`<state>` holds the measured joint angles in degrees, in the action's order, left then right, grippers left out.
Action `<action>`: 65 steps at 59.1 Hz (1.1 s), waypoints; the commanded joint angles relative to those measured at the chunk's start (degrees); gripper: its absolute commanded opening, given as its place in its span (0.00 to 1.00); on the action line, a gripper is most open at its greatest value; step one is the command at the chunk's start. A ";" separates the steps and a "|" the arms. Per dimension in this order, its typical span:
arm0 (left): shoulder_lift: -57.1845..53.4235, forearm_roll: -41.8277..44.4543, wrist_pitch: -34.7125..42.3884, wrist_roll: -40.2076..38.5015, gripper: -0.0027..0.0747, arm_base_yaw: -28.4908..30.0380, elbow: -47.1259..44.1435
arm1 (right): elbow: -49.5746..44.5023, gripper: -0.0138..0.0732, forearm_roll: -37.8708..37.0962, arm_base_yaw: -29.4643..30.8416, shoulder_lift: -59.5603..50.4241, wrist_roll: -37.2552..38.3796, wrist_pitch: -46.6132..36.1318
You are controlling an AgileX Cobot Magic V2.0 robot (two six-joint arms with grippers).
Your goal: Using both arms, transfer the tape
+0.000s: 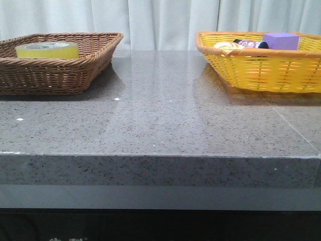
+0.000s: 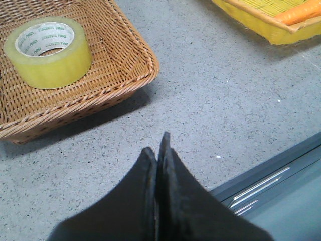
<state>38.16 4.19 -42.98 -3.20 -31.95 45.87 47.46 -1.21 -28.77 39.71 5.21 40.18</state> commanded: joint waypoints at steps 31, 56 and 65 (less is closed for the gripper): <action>-8.27 -2.17 10.42 -0.66 0.01 5.71 -8.04 | 1.45 0.08 -0.91 0.23 -0.12 -0.09 -3.62; -31.22 -4.19 37.81 -0.66 0.01 22.67 -38.37 | 1.45 0.08 -0.91 0.23 -0.12 -0.09 -3.62; -37.22 -4.65 42.16 -0.66 0.01 26.07 -44.68 | 1.45 0.08 -0.91 0.23 -0.12 -0.09 -3.62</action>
<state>3.00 0.00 -8.77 -3.20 -7.28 2.13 47.46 -1.30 -28.77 39.71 5.24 40.40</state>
